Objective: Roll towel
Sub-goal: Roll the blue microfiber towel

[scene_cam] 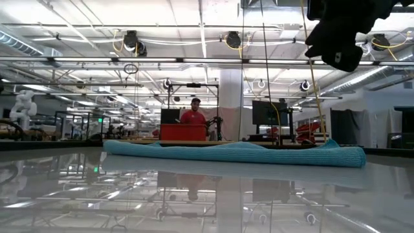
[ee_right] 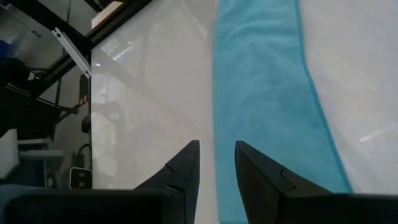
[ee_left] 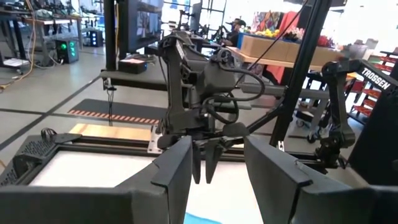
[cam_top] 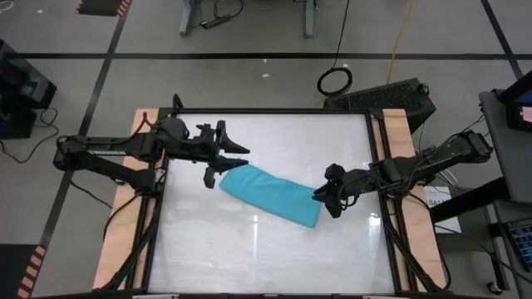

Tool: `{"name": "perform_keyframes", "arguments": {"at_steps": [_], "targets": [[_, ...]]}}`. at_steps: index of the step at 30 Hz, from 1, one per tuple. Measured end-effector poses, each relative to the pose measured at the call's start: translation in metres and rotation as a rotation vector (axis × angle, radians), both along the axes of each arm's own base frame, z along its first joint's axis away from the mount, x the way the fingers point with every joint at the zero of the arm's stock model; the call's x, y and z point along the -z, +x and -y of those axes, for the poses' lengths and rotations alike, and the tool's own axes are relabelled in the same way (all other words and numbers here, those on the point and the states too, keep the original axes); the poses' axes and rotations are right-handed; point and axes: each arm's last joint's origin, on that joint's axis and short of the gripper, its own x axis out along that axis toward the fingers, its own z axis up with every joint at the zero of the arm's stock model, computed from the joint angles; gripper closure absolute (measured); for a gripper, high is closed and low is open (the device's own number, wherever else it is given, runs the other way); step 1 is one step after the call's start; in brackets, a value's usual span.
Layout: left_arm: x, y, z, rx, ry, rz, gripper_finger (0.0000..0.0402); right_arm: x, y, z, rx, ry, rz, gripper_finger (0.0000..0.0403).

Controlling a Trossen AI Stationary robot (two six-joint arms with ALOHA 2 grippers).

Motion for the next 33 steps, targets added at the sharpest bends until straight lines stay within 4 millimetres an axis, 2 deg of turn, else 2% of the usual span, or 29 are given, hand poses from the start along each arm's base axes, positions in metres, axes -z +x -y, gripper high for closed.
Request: {"name": "perform_keyframes", "arguments": {"at_steps": [21, 29, 33], "targets": [[0.0, 0.0, 0.0, 0.0, 0.0, 0.0, 0.0249, -0.003, -0.004, -0.019, -0.018, 0.032, 0.037, 0.031], [0.0, 0.0, 0.0, 0.0, 0.0, 0.0, 0.0249, 0.0, -0.003, -0.022, -0.064, -0.029, 0.031, 0.031], [0.0, 0.0, 0.0, -0.001, 0.0, 0.0, 0.0249, 0.009, 0.001, -0.027, -0.1, -0.103, -0.011, 0.031]]}}
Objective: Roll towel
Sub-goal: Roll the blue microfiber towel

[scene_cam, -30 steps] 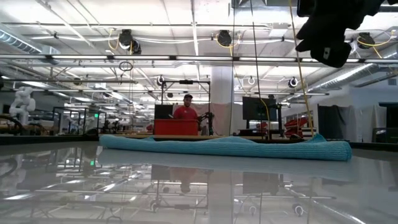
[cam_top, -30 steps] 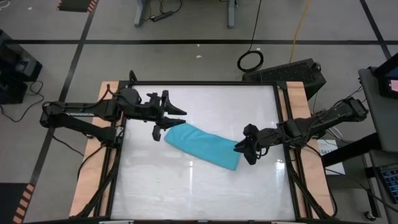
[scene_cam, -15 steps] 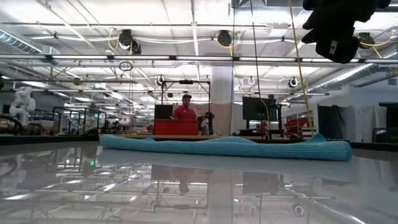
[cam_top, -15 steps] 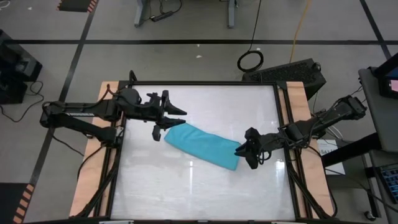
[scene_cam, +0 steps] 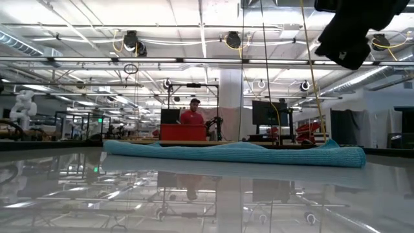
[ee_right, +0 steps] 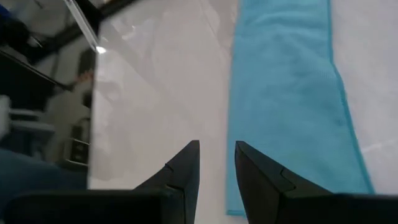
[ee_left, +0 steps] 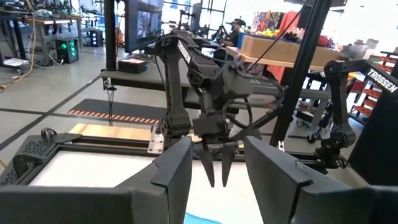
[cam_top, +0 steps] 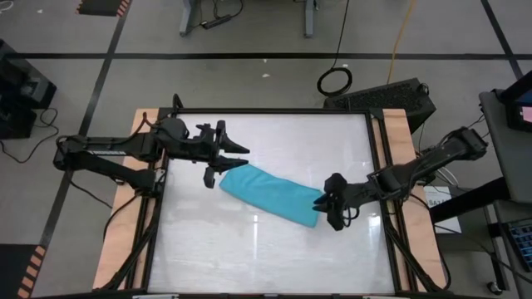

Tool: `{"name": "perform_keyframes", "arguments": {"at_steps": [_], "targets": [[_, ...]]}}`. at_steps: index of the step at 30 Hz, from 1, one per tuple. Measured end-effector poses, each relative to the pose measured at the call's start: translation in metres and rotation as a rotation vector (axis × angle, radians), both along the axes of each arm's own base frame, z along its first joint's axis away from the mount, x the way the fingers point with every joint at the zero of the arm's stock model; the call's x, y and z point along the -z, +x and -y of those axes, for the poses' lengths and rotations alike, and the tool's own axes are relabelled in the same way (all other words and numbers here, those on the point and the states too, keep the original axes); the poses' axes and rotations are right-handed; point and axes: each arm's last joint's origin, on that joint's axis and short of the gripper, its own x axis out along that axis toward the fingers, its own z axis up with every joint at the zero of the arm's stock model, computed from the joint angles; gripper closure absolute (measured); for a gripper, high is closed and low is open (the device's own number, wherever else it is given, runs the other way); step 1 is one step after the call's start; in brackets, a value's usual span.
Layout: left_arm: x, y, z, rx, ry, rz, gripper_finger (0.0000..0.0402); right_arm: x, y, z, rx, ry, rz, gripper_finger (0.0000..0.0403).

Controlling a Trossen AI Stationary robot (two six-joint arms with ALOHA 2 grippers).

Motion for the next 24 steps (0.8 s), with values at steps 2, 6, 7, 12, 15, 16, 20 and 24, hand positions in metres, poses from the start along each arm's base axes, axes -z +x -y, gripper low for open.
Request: {"name": "perform_keyframes", "arguments": {"at_steps": [2, 6, 7, 12, 15, 16, 20, 24], "targets": [[0.0, 0.0, 0.0, 0.0, 0.0, 0.0, 0.0249, 0.006, 0.004, -0.002, -0.017, -0.035, -0.023, 0.031], [0.0, 0.0, 0.0, 0.0, 0.0, 0.0, 0.0249, 0.017, 0.012, -0.005, -0.036, -0.076, -0.062, 0.031], [0.0, 0.0, 0.0, 0.0, 0.0, 0.0, 0.0249, 0.02, 0.014, -0.006, -0.037, -0.081, -0.073, 0.0309], [0.0, 0.0, 0.0, 0.0, 0.0, 0.0, 0.0249, 0.029, 0.019, -0.01, -0.027, -0.072, -0.104, 0.0309], [0.0, 0.0, 0.0, 0.0, -0.001, 0.002, 0.0249, 0.032, 0.02, -0.014, -0.03, -0.065, -0.113, 0.0309], [-0.001, 0.0, 0.0, -0.001, -0.012, 0.009, 0.0249, 0.033, 0.02, -0.015, -0.029, -0.063, -0.119, 0.0309], [-0.005, 0.0, 0.0, -0.008, -0.127, 0.027, 0.0249, 0.035, 0.019, -0.018, -0.034, -0.061, -0.13, 0.0309], [-0.004, 0.0, 0.0, 0.002, -0.172, 0.011, 0.0249, 0.035, 0.019, -0.019, -0.032, -0.054, -0.131, 0.0309]]}}
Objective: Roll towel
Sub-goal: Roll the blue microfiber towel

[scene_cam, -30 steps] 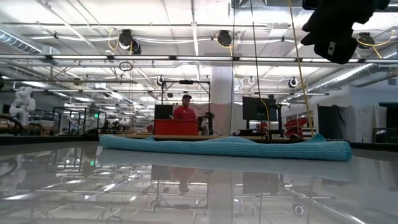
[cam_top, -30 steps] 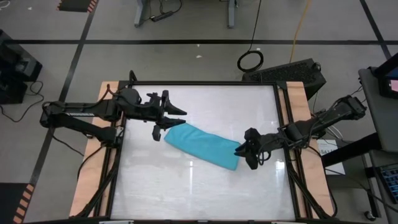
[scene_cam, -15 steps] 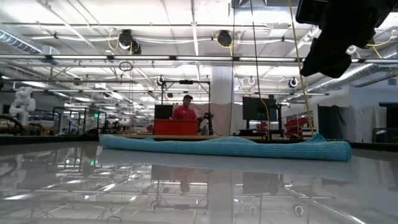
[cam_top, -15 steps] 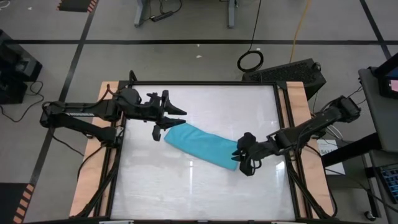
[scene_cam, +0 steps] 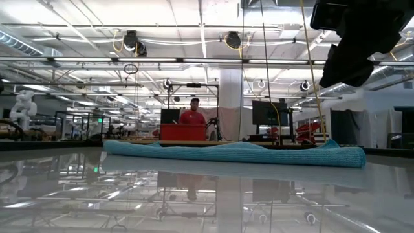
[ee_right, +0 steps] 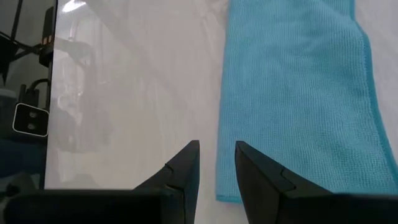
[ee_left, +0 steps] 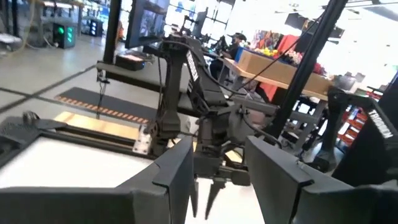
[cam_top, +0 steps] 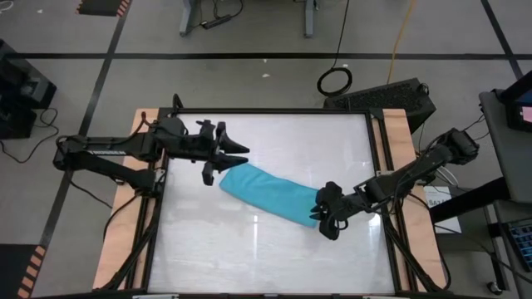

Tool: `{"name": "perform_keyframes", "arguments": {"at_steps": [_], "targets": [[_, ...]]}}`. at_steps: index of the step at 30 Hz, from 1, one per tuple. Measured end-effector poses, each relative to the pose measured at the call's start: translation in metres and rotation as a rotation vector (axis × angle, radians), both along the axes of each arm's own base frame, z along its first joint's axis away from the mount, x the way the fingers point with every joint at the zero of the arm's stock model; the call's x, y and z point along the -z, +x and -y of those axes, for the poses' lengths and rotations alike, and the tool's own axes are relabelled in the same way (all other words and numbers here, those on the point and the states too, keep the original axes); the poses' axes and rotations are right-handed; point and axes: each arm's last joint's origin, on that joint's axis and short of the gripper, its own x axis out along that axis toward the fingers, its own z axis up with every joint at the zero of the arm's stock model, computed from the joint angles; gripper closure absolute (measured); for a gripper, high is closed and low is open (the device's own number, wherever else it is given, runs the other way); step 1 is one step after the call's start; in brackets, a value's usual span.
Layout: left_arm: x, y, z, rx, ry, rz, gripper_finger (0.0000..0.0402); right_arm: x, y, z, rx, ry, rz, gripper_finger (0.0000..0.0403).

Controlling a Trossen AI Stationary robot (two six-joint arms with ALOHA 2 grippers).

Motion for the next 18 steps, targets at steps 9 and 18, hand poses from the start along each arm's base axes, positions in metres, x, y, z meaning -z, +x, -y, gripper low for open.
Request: {"name": "perform_keyframes", "arguments": {"at_steps": [9, 18], "targets": [[0.01, -0.001, 0.007, 0.068, -0.043, -0.11, 0.0249, 0.004, -0.004, 0.003, 0.004, -0.048, -0.054, 0.0309], [0.066, 0.033, 0.03, 0.117, 0.136, -0.436, 0.0249, 0.01, -0.002, 0.014, 0.027, -0.174, -0.092, 0.0269]]}}
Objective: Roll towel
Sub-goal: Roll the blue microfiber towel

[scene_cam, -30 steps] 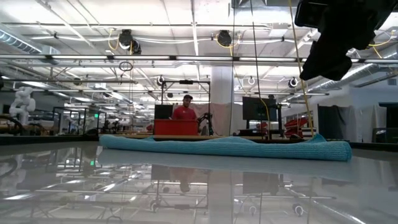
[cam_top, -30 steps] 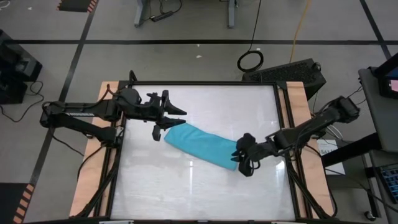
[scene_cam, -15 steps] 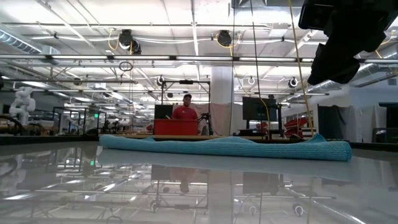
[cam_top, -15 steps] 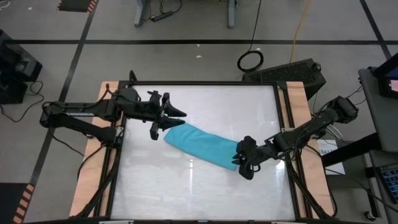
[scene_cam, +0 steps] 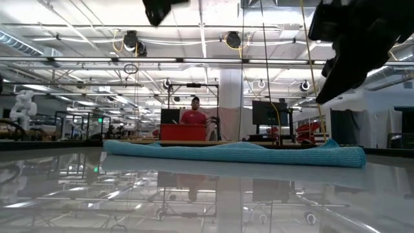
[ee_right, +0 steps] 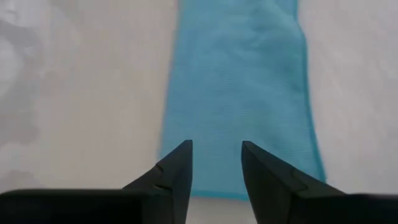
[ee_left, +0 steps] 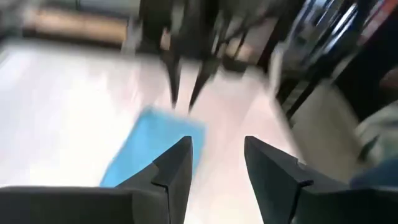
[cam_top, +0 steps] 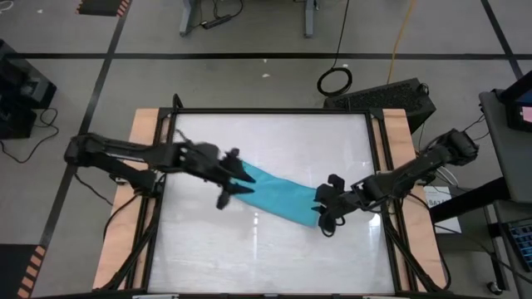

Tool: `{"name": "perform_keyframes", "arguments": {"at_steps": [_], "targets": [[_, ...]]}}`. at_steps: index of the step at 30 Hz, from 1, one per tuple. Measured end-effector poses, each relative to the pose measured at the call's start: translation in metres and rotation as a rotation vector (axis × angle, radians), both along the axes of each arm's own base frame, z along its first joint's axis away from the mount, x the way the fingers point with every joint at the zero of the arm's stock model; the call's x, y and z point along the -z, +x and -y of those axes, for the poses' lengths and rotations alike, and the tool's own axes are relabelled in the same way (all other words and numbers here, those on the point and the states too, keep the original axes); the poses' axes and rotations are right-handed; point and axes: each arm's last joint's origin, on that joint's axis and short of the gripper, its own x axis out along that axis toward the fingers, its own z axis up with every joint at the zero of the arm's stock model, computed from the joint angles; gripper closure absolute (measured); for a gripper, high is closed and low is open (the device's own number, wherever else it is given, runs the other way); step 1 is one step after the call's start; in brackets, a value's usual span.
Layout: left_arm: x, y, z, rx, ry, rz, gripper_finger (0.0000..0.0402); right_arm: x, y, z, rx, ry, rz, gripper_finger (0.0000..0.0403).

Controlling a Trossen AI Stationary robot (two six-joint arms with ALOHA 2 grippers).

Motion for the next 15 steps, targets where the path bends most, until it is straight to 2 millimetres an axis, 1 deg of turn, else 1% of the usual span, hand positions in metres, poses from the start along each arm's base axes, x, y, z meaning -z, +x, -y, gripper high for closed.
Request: {"name": "perform_keyframes", "arguments": {"at_steps": [5, 9, 12, 15], "targets": [[0.055, 0.028, 0.008, -0.05, 0.062, -0.26, 0.0249, 0.019, 0.009, 0.01, 0.073, -0.012, -0.099, 0.024], [0.097, 0.043, 0.009, -0.088, 0.045, -0.451, 0.0249, 0.035, 0.016, 0.014, 0.122, 0.01, -0.167, 0.0238], [0.117, 0.049, 0.008, -0.137, 0.059, -0.532, 0.0249, 0.044, 0.021, 0.013, 0.125, 0.029, -0.189, 0.0245], [0.131, 0.053, 0.008, -0.173, 0.093, -0.565, 0.0249, 0.051, 0.023, 0.012, 0.15, 0.037, -0.207, 0.0253]]}}
